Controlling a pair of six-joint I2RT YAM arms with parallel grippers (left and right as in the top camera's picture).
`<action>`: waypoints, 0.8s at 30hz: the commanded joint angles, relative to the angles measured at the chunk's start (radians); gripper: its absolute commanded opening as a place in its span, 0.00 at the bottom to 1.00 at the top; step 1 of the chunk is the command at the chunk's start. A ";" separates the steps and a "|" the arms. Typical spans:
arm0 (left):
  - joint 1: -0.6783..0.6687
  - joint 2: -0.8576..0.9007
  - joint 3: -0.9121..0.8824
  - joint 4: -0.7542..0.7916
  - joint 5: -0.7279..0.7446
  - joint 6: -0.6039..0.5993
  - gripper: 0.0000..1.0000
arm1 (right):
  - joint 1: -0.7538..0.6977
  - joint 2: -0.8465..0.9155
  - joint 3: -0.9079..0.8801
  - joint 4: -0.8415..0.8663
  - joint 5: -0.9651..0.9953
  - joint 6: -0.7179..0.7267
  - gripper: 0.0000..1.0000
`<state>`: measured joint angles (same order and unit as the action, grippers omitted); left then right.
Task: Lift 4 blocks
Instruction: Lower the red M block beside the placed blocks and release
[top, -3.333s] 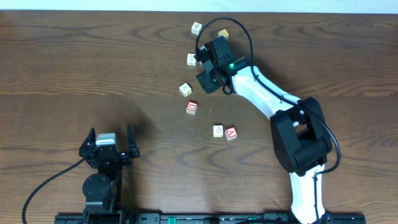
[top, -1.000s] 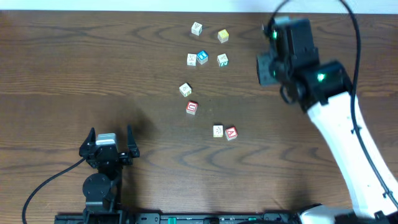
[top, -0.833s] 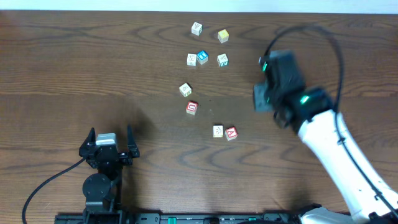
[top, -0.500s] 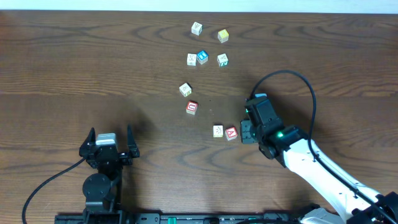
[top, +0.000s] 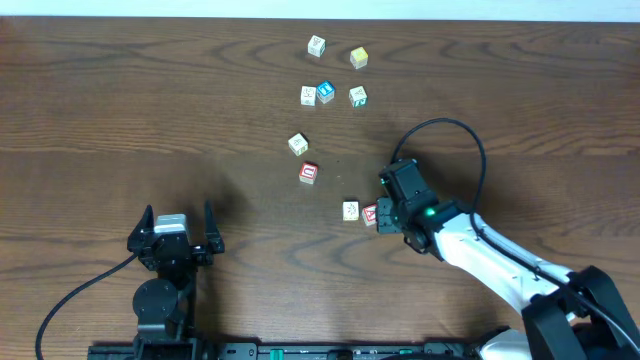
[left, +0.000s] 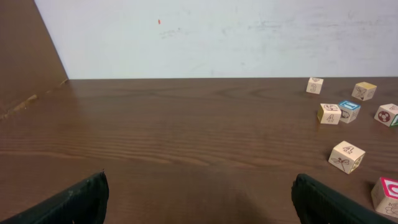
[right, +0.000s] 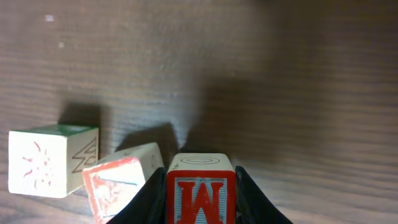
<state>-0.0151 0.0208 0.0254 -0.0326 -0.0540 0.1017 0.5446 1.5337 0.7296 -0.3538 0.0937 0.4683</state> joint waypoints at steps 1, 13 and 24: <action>-0.002 -0.003 -0.021 -0.037 -0.006 -0.002 0.94 | 0.031 0.010 -0.007 0.004 -0.008 0.035 0.16; -0.002 -0.003 -0.021 -0.037 -0.006 -0.002 0.94 | 0.039 0.010 -0.007 0.044 0.019 0.069 0.22; -0.002 -0.003 -0.021 -0.037 -0.006 -0.002 0.95 | 0.039 0.010 -0.007 0.054 0.036 0.066 0.41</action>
<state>-0.0151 0.0208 0.0254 -0.0326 -0.0540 0.1017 0.5774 1.5383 0.7296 -0.2981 0.1089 0.5278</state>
